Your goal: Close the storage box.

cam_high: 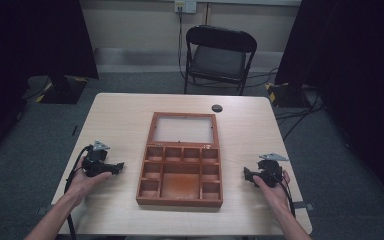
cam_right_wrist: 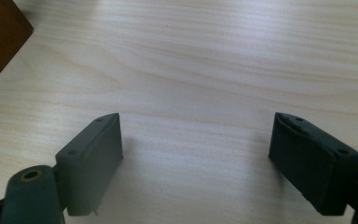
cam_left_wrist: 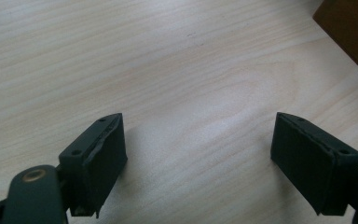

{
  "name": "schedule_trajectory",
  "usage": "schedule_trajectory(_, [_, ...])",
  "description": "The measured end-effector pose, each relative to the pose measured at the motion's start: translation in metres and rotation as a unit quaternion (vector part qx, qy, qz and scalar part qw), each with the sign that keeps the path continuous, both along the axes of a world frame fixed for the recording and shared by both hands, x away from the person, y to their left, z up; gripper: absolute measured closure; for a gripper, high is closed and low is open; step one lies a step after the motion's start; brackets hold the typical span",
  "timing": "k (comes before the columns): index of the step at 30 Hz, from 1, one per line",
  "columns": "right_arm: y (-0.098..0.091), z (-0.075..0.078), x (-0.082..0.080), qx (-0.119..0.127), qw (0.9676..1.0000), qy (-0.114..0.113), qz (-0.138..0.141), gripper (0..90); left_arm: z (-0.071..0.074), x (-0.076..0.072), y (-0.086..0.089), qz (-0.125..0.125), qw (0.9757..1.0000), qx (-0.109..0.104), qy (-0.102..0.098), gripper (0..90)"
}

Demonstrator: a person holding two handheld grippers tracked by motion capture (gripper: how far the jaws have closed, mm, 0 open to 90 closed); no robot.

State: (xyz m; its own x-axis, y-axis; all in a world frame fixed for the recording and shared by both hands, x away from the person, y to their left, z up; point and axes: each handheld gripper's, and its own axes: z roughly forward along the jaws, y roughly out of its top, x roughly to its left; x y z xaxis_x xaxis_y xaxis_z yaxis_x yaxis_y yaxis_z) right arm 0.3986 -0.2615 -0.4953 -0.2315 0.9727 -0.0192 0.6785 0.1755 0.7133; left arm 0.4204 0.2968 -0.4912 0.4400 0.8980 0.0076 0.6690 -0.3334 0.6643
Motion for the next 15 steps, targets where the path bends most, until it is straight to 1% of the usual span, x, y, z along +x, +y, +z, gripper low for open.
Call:
schedule_trajectory(1, [0.002,0.001,0.0,-0.006,1.0,-0.002,0.003,15.6,0.003,0.0,-0.001,-0.001,1.0,-0.007,-0.001,18.0])
schedule_trajectory(2, [0.001,0.002,0.0,-0.002,1.0,-0.002,0.004,14.0,0.003,0.0,-0.001,-0.001,1.0,-0.007,-0.001,18.7])
schedule_trajectory(3, [0.001,0.003,0.0,0.002,1.0,-0.002,0.006,14.6,0.004,0.001,-0.001,-0.001,0.9999,-0.01,-0.003,19.2])
schedule_trajectory(4, [0.001,0.003,0.0,0.002,1.0,-0.002,0.006,14.6,0.005,0.001,-0.002,0.001,0.9998,-0.017,-0.007,19.2])
schedule_trajectory(5, [0.001,0.005,0.0,-0.008,0.9999,0.0,0.013,14.5,0.01,0.001,-0.002,-0.002,0.9997,-0.023,-0.007,19.8])
schedule_trajectory(6, [0.001,0.005,0.0,-0.008,0.9999,0.0,0.013,14.5,0.01,0.001,-0.002,-0.002,0.9997,-0.023,-0.007,20.3])
schedule_trajectory(7, [0.001,0.005,0.001,-0.008,0.9997,0.009,0.02,15.2,0.012,0.0,-0.002,0.0,0.9995,-0.029,-0.01,20.3])
schedule_trajectory(8, [0.002,0.005,0.001,-0.008,0.9995,0.017,0.026,14.6,0.013,0.0,-0.002,0.0,0.9992,-0.04,-0.008,20.6])
schedule_trajectory(9, [0.005,0.007,0.002,-0.009,0.999,0.02,0.038,14.9,0.015,-0.001,-0.004,-0.002,0.9989,-0.046,-0.011,20.6])
schedule_trajectory(10, [0.005,0.007,0.002,-0.009,0.999,0.02,0.038,14.9,0.015,-0.001,-0.004,-0.002,0.9989,-0.046,-0.011,20.6])
schedule_trajectory(11, [0.007,0.012,0.002,-0.004,0.9986,0.01,0.052,14.9,0.018,-0.002,-0.005,-0.004,0.9983,-0.055,-0.019,20.7])
schedule_trajectory(12, [0.007,0.012,0.002,-0.004,0.9986,0.01,0.052,14.9,0.018,-0.002,-0.005,-0.004,0.9983,-0.055,-0.019,21.0])
schedule_trajectory(13, [0.009,0.018,0.003,-0.005,0.9985,0.001,0.054,14.9,0.019,-0.001,-0.005,-0.006,0.9982,-0.058,-0.018,21.4])
schedule_trajectory(14, [0.009,0.018,0.003,-0.005,0.9985,0.001,0.054,14.9,0.021,0.0,-0.005,-0.006,0.9981,-0.06,-0.014,21.4])
schedule_trajectory(15, [0.011,0.024,0.006,-0.019,0.998,-0.009,0.059,17.4,0.025,0.002,-0.008,-0.009,0.9993,-0.034,-0.014,21.5])
